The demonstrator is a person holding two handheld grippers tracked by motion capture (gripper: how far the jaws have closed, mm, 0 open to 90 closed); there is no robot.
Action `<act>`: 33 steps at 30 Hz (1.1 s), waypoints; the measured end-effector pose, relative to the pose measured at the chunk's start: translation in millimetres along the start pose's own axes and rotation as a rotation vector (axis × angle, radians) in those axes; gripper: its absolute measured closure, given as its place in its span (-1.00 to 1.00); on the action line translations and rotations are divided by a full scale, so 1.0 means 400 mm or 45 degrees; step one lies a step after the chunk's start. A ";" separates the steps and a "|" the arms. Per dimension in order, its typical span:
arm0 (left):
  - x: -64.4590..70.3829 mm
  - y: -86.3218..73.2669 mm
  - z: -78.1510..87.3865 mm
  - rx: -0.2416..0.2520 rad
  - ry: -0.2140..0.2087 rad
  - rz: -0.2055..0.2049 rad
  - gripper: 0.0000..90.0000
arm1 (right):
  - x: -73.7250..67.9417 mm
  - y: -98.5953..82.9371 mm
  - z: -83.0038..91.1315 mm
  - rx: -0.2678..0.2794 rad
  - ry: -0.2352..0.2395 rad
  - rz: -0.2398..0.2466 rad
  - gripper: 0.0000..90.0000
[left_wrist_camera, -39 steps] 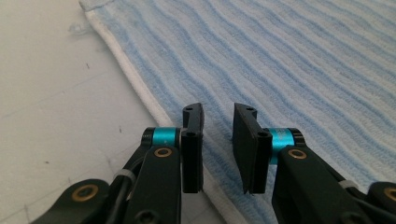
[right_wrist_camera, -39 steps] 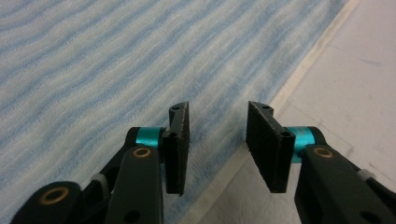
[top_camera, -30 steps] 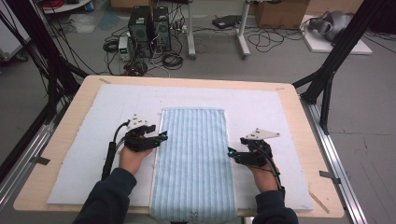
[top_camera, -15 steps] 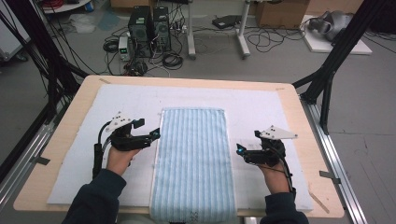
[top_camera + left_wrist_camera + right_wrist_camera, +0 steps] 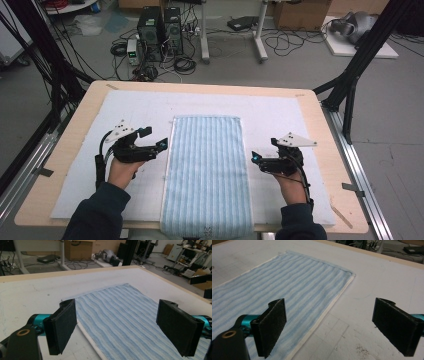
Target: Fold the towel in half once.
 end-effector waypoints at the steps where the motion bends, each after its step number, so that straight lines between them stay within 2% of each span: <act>1: -0.004 0.000 0.000 -0.001 0.004 0.005 -0.62 | -0.001 -0.001 -0.003 -0.005 -0.002 -0.005 -0.75; 5: -0.011 -0.005 -0.002 -0.023 0.013 0.012 -0.62 | -0.003 0.001 -0.015 -0.005 0.002 -0.007 -0.75; 7: -0.009 -0.010 -0.005 -0.047 0.010 -0.003 -0.62 | -0.004 0.002 -0.020 -0.007 0.005 -0.011 -0.75; 10: -0.011 -0.005 -0.011 -0.051 0.009 -0.013 -0.62 | 0.000 0.004 -0.026 -0.006 0.005 -0.020 -0.75; 16: -0.027 0.009 -0.033 -0.060 0.019 -0.004 -0.62 | 0.020 -0.002 -0.049 -0.061 -0.007 -0.035 -0.75; 17: -0.031 0.009 -0.038 -0.066 0.021 -0.019 -0.62 | 0.022 0.001 -0.052 -0.065 -0.014 -0.044 -0.74; 21: -0.047 0.013 -0.066 -0.079 0.038 0.006 -0.62 | 0.036 0.019 -0.065 -0.052 -0.030 -0.073 -0.54; 23: -0.051 0.015 -0.079 -0.072 0.037 0.034 -0.60 | 0.043 0.027 -0.075 -0.060 -0.035 -0.082 -0.53; 24: -0.053 0.013 -0.086 -0.095 0.038 0.033 -0.60 | 0.046 0.031 -0.082 -0.063 -0.036 -0.086 -0.48; 28: -0.047 0.025 -0.122 -0.098 0.028 0.016 -0.59 | 0.056 0.054 -0.104 -0.070 -0.056 -0.087 -0.36; 30: -0.055 0.033 -0.138 -0.089 0.050 0.004 -0.56 | 0.061 0.064 -0.113 -0.075 -0.066 -0.082 -0.31; 33: -0.062 0.031 -0.160 -0.110 0.065 0.014 -0.56 | 0.064 0.080 -0.129 -0.080 -0.069 -0.082 -0.31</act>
Point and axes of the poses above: each handheld gripper's, and its own axes: z roughly backward along the jaws, y roughly out of its top, x roughly to its right, the point moved 10 cm from there along -z, roughly forward along the jaws, and after that the axes turned 12 degrees about x, right-handed, at the moved point
